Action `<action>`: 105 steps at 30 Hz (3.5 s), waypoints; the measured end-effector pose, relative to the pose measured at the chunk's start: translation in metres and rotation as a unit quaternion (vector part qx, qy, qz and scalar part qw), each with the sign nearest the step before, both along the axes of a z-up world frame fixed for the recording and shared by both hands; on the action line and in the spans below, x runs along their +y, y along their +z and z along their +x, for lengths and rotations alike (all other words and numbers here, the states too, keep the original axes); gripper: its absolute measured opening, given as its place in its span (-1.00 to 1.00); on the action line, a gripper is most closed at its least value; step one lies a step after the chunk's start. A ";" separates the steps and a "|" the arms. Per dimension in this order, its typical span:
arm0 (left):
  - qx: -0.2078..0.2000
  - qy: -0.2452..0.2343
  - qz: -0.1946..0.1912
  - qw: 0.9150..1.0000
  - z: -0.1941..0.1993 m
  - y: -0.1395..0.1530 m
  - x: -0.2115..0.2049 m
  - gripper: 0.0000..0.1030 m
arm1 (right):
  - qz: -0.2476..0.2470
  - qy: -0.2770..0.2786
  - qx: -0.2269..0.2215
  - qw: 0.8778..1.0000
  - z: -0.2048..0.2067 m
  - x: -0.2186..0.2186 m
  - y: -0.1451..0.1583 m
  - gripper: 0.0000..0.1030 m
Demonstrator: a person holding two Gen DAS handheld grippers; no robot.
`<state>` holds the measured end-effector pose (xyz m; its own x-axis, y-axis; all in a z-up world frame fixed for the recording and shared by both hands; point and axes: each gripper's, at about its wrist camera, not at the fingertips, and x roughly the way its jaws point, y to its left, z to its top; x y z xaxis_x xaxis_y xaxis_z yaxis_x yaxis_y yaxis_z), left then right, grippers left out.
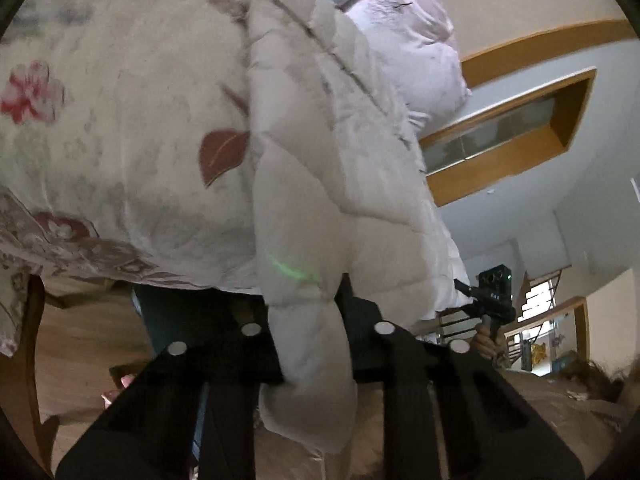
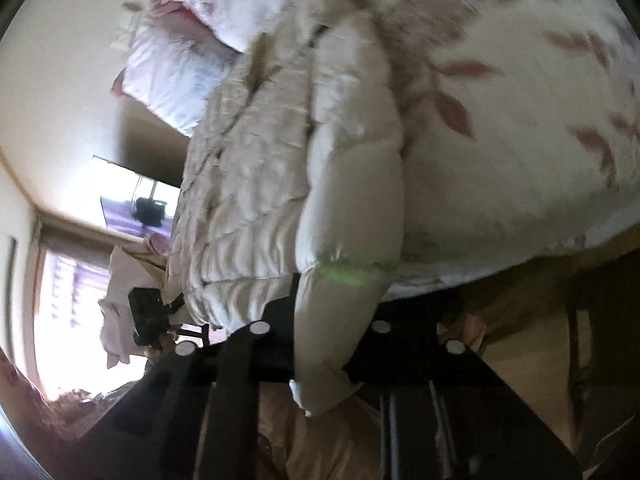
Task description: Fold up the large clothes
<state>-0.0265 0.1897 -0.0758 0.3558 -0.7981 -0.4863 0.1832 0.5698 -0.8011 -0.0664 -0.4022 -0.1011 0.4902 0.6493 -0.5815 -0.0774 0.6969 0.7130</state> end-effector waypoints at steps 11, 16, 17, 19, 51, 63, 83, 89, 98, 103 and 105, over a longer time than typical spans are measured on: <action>-0.121 0.071 0.045 0.989 0.030 0.091 0.006 -0.77 | -0.097 -0.116 -0.201 0.968 0.008 0.022 0.103 -0.75; -0.166 0.113 0.071 0.977 0.061 0.121 0.003 -0.77 | -0.152 -0.174 -0.226 0.946 0.034 0.031 0.122 -0.75; -0.170 0.119 0.077 0.975 0.070 0.126 0.002 -0.77 | -0.162 -0.181 -0.229 0.943 0.041 0.033 0.124 -0.75; -0.170 0.127 0.082 0.974 0.084 0.128 0.004 -0.77 | -0.174 -0.187 -0.231 0.939 0.051 0.033 0.126 -0.74; -0.060 0.195 -0.013 0.979 0.324 0.093 0.010 -0.69 | -0.124 -0.249 -0.134 0.951 0.328 0.031 0.132 0.21; -0.108 0.242 -0.048 0.963 0.306 0.127 0.047 0.29 | -0.139 -0.275 -0.197 0.931 0.315 0.011 0.168 0.43; -0.063 0.190 0.211 0.957 0.324 0.083 -0.017 -0.10 | -0.248 -0.240 -0.104 0.933 0.337 0.021 0.108 -0.77; -0.066 0.204 0.261 0.941 0.335 0.076 -0.029 -0.14 | -0.278 -0.287 -0.078 0.913 0.342 0.022 0.098 -0.81; -0.047 0.233 0.265 0.935 0.350 0.058 -0.027 -0.13 | -0.336 -0.309 -0.035 0.889 0.359 0.031 0.073 -0.75; -0.043 0.247 0.264 0.931 0.355 0.053 -0.028 -0.12 | -0.355 -0.321 -0.023 0.878 0.365 0.033 0.068 -0.60; -0.042 0.248 0.257 0.933 0.351 0.056 -0.026 -0.12 | -0.344 -0.320 -0.021 0.883 0.359 0.030 0.072 -0.43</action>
